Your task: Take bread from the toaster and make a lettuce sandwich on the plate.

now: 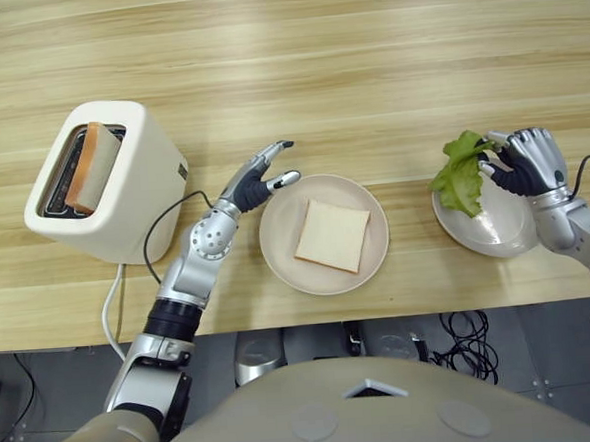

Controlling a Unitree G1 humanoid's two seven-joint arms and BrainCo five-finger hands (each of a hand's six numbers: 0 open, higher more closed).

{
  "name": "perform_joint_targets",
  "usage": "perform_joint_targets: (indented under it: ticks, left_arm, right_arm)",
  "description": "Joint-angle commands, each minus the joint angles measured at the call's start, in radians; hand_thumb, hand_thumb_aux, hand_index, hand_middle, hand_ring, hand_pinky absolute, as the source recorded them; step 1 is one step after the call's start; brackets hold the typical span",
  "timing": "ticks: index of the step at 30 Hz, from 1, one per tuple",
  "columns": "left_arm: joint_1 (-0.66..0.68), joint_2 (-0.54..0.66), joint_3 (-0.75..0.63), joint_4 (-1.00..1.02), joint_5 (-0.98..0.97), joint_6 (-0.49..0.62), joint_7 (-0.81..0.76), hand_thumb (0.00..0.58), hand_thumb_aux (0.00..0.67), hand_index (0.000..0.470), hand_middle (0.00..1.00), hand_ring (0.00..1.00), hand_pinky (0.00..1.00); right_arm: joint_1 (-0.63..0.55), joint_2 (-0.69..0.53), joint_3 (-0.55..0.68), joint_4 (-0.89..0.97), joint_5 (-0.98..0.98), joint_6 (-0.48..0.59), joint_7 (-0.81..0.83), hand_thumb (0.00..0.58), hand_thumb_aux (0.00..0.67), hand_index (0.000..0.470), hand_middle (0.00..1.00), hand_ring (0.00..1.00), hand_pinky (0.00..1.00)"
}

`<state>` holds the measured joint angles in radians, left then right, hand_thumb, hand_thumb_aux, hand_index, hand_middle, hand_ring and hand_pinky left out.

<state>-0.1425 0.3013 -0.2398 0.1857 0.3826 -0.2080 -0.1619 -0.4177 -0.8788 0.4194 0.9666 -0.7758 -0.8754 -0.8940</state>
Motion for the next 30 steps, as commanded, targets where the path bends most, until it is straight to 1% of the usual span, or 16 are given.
perform_joint_targets:
  ticks: [1,6,9,12,19,22,24,26,30]
  left_arm:
    - [-0.003,0.004,-0.002,0.03,0.003,-0.005,0.008,0.0,0.0,0.0,0.0,0.0,0.0]
    - [-0.01,0.006,0.01,0.03,-0.004,-0.009,0.016,0.0,0.0,0.0,0.0,0.0,0.0]
    - [-0.015,0.007,0.021,0.029,-0.011,-0.009,0.021,0.0,0.0,0.0,0.0,0.0,0.0]
    - [-0.02,0.004,0.024,0.034,-0.013,-0.012,0.023,0.0,0.0,0.0,0.0,0.0,0.0]
    - [-0.034,0.014,0.083,-0.007,-0.039,-0.01,0.048,0.0,0.0,0.0,0.0,0.0,0.0]
    - [-0.041,0.023,0.107,-0.021,-0.047,-0.009,0.053,0.0,0.0,0.0,0.0,0.0,0.0]
    - [-0.042,0.03,0.12,-0.033,-0.053,-0.007,0.051,0.0,0.0,0.0,0.0,0.0,0.0]
    - [-0.043,0.034,0.133,-0.033,-0.065,-0.003,0.053,0.0,0.0,0.0,0.0,0.0,0.0]
    - [-0.05,0.036,0.14,0.001,-0.067,-0.003,0.058,0.0,0.0,0.0,0.0,0.0,0.0]
  right_arm:
    - [0.009,-0.014,-0.04,-0.124,0.011,-0.022,0.047,0.58,0.67,0.46,1.0,1.0,1.0]
    - [0.052,0.015,-0.099,-0.298,0.076,-0.042,0.151,0.58,0.67,0.46,1.0,1.0,1.0]
    - [0.079,0.041,-0.12,-0.398,0.092,-0.033,0.222,0.58,0.67,0.46,1.0,1.0,1.0]
    - [0.098,0.086,-0.141,-0.469,0.182,-0.039,0.328,0.58,0.67,0.46,1.0,1.0,1.0]
    - [0.144,0.208,-0.084,-0.505,0.307,-0.057,0.595,0.58,0.67,0.46,1.0,1.0,1.0]
    - [0.167,0.246,-0.07,-0.527,0.379,-0.052,0.711,0.58,0.67,0.46,1.0,1.0,1.0]
    - [0.19,0.264,-0.049,-0.555,0.464,-0.047,0.808,0.58,0.67,0.46,1.0,1.0,1.0]
    - [0.221,0.282,-0.024,-0.602,0.571,-0.022,0.915,0.58,0.67,0.46,1.0,1.0,1.0]
    - [0.265,0.295,-0.001,-0.675,0.705,0.059,1.091,0.58,0.67,0.46,1.0,1.0,1.0]
